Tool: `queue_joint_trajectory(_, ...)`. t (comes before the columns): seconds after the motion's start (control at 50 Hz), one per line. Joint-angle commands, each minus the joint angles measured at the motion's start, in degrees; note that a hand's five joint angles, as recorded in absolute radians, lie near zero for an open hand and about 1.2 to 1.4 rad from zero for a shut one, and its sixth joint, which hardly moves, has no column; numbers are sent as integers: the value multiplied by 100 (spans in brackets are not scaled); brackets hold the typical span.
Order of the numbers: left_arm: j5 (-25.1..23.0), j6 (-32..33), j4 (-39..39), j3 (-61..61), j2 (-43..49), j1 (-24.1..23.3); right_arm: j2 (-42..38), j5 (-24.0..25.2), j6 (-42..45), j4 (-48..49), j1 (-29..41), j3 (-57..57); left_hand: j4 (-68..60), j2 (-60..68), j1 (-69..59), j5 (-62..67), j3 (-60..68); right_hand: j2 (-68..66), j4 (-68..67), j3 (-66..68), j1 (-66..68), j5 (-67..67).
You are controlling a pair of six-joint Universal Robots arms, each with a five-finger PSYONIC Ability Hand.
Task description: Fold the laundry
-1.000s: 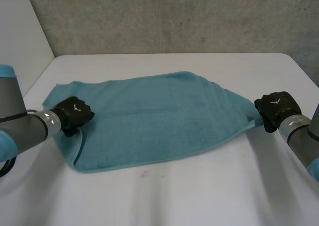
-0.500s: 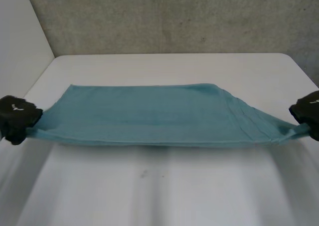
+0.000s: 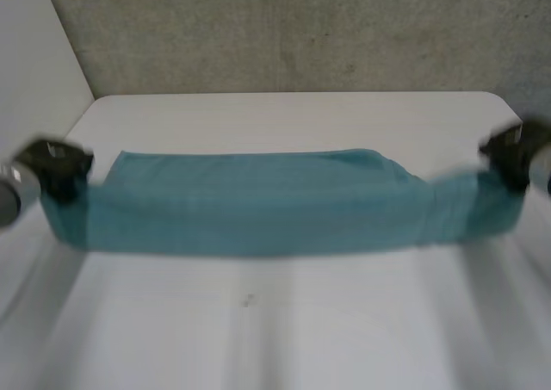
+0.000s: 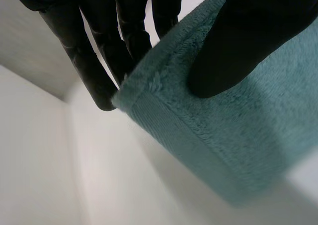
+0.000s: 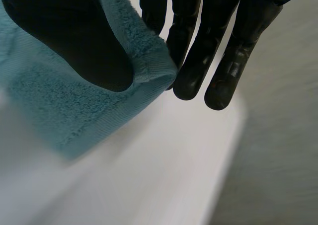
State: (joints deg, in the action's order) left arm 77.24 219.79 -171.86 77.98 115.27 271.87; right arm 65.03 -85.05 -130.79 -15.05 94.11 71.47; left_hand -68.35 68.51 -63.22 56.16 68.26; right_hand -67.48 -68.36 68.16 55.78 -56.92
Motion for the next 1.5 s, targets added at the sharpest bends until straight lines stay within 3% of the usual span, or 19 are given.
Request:
queue_joint_trajectory(0.02, 415, -1015, -1354, -2933, 224, -371, 45, -232, -1184, 1011, 353, -2469, -1165, 1149, -1678, 1384, 1174, -1252, -1164, 1184, 2422, -1308)
queue_joint_trajectory(0.1, 537, -1516, -2751, -3113, -65, -460, 324, -346, -2009, 2231, 371, -2788, -1165, 1149, -1678, 1384, 1174, -1252, -1164, 1184, 2422, -1308)
queue_joint_trajectory(0.18, 634, -1930, -3476, -2728, -347, -477, 825, -346, -2108, 2551, 362, -2193, -1165, 1149, -1678, 1384, 1174, -1252, -1164, 1184, 2422, -1308)
queue_joint_trajectory(0.36, 521, -2361, -3916, -1128, -515, -425, 985, -100, -2046, 2577, 344, -634, -1165, 1149, -1678, 1384, 1174, -1252, -1164, 1184, 2422, -1308)
queue_joint_trajectory(0.5, -50, -2476, -4548, 513, -366, -372, 906, 479, -2011, 2630, 292, 841, -1165, 1149, -1678, 1384, 1174, -1252, -1164, 1184, 2422, -1308)
queue_joint_trajectory(0.58, -200, -2432, -4821, 1174, 55, -372, 669, 717, -2011, 2648, 292, 1168, -1165, 1149, -1678, 1384, 1174, -1252, -1164, 1184, 2422, -1308)
queue_joint_trajectory(0.64, -209, -2414, -4936, 1482, 398, -372, -120, 937, -1915, 2866, 292, 1580, -1165, 1149, -1678, 1384, 1174, -1252, -1164, 1184, 2422, -1308)
queue_joint_trajectory(0.76, -209, -2388, -4849, 1835, 567, -372, -509, 893, -1599, 2867, 283, 1774, -1165, 1149, -1678, 1384, 1174, -1252, -1164, 1184, 2422, -1308)
queue_joint_trajectory(0.86, -201, -2204, -4489, 2142, 172, -249, -107, 884, -1274, 2553, 248, 1993, -1165, 1149, -1678, 1384, 1174, -1252, -1164, 1184, 2422, -1308)
queue_joint_trajectory(0.94, -192, -1879, -3839, 2424, -487, 32, 569, 884, -1010, 1842, 38, 2108, -1165, 1149, -1678, 1384, 1174, -1252, -1164, 1184, 2422, -1308)
queue_joint_trajectory(1.08, -201, -1255, -1950, 2758, -1796, 480, 1388, 928, -659, 119, -323, 2020, -1165, 1149, -1678, 1384, 1174, -1252, -1164, 1184, 2422, -1308)
queue_joint_trajectory(1.18, -323, -1087, -527, 2820, -2561, 981, 1776, 963, 263, -1148, -955, 2038, -1165, 1149, -1678, 1384, 1174, -1252, -1164, 1184, 2422, -1308)
queue_joint_trajectory(1.22, -446, -1070, -305, 2828, -2667, 1043, 1837, 998, 658, -1464, -1184, 2029, -1165, 1149, -1678, 1384, 1174, -1252, -1164, 1184, 2422, -1308)
queue_joint_trajectory(1.38, -877, -1052, -480, 2864, -2484, 1113, 1628, 1095, 599, -781, -1308, 2073, -1165, 1149, -1678, 1384, 1174, -1252, -1164, 1184, 2422, -1308)
queue_joint_trajectory(1.5, -816, -1043, -1147, 2496, -1291, 886, 573, 1052, 90, 106, -1045, 1915, -1165, 1149, -1678, 1384, 1174, -1252, -1164, 1184, 2422, -1308)
